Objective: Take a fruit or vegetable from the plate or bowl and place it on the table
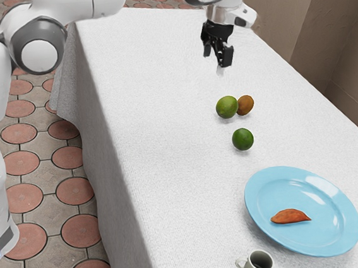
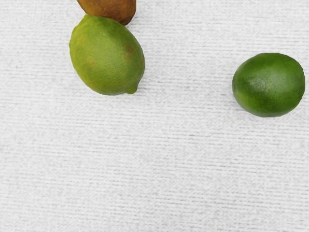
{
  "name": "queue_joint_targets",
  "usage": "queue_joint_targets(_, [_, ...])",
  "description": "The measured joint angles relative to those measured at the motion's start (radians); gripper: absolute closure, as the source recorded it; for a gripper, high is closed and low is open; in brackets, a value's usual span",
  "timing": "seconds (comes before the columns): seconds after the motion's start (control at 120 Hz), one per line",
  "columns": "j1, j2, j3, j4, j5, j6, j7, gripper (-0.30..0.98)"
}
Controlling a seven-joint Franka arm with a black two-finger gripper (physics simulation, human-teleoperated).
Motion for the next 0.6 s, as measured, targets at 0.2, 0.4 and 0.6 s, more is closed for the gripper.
queue_joint_targets(0.2, [0.013, -0.025, -0.061, 0.096, 0.055, 0.022, 0.033, 0.0])
queue_joint_targets(0.4, [-0.011, -0.009, -0.059, 0.051, 0.104, 0.068, 0.048, 0.0])
queue_joint_targets(0.6, [-0.093, 0.0, -0.064, -0.04, 0.119, 0.105, 0.028, 0.0])
